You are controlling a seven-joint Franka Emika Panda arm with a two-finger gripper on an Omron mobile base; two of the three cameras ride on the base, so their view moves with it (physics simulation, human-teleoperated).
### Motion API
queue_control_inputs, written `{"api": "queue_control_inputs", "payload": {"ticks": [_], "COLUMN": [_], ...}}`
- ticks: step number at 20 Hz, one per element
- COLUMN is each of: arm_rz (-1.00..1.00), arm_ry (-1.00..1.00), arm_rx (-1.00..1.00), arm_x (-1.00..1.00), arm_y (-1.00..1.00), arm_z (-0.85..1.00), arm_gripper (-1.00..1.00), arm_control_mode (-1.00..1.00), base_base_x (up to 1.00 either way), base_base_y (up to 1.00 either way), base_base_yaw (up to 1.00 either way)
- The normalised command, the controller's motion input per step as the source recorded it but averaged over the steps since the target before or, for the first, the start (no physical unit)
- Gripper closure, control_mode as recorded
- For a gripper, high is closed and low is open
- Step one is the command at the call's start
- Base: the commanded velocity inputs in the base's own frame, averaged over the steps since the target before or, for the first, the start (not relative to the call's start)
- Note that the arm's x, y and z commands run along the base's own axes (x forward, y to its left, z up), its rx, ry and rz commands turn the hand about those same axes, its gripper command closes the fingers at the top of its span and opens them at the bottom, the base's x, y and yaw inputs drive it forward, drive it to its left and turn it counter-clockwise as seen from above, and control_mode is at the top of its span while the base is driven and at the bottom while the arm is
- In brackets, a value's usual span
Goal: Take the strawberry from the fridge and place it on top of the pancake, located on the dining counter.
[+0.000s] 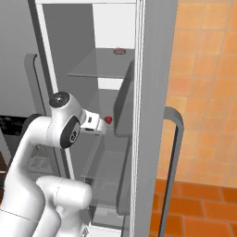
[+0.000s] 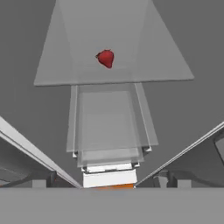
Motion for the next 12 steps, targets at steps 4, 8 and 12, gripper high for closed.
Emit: {"api": "queue_control_inputs", "payload": {"ticks": [4, 8, 12], "arm_rz": [-0.06, -0.02, -0.02], "arm_ry": [0.14, 0.11, 0.08], "arm_rx": [0.07, 0.03, 0.00], "arm_x": [0.42, 0.43, 0.50], "arm_y": [-0.18, -0.07, 0.00], "arm_z": [-0.05, -0.12, -0.12], "arm_gripper": [-1.00, -1.00, -1.00], "arm_control_mode": [-1.00, -1.00, -1.00], "base_base_x": [0.00, 0.00, 0.00], "base_base_y": [0.00, 0.00, 0.00], "base_base_yaw": [0.00, 0.00, 0.00]}}
